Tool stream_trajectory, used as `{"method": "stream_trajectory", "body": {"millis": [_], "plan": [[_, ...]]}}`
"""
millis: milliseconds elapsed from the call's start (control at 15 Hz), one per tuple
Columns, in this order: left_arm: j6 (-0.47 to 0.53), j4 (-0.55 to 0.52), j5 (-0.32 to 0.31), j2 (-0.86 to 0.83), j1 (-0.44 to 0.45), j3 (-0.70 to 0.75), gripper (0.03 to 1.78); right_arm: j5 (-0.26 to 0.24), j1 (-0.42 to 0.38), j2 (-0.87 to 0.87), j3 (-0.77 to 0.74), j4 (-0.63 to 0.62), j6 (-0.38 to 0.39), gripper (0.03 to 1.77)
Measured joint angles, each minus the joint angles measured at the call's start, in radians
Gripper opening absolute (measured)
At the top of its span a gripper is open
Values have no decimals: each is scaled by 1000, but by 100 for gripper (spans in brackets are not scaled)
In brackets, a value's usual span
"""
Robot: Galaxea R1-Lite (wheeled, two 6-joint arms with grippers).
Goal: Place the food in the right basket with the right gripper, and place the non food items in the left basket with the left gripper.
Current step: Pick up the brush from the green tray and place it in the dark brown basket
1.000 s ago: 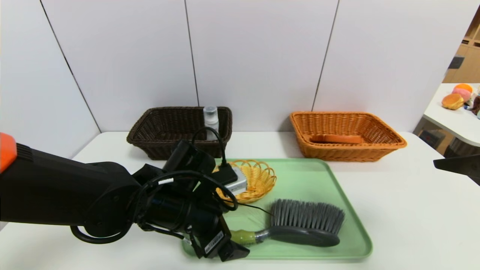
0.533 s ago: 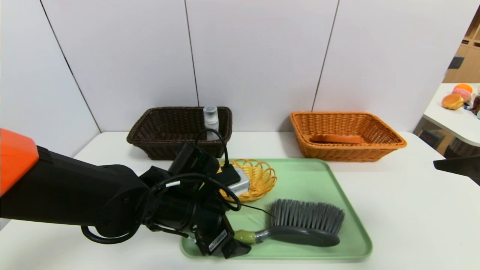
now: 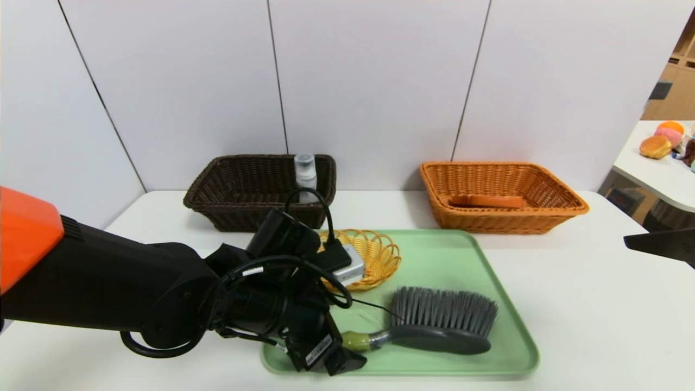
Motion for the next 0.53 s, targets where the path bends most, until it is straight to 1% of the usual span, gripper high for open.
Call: {"method": "stream_trajectory", "body": {"millis": [400, 533], "plan": [[9, 0, -1, -1, -3, 8, 169, 1, -1, 2, -1, 0, 2, 170], [9, -2, -1, -2, -6, 12, 169, 1, -1, 2, -3, -1, 20, 170]]}}
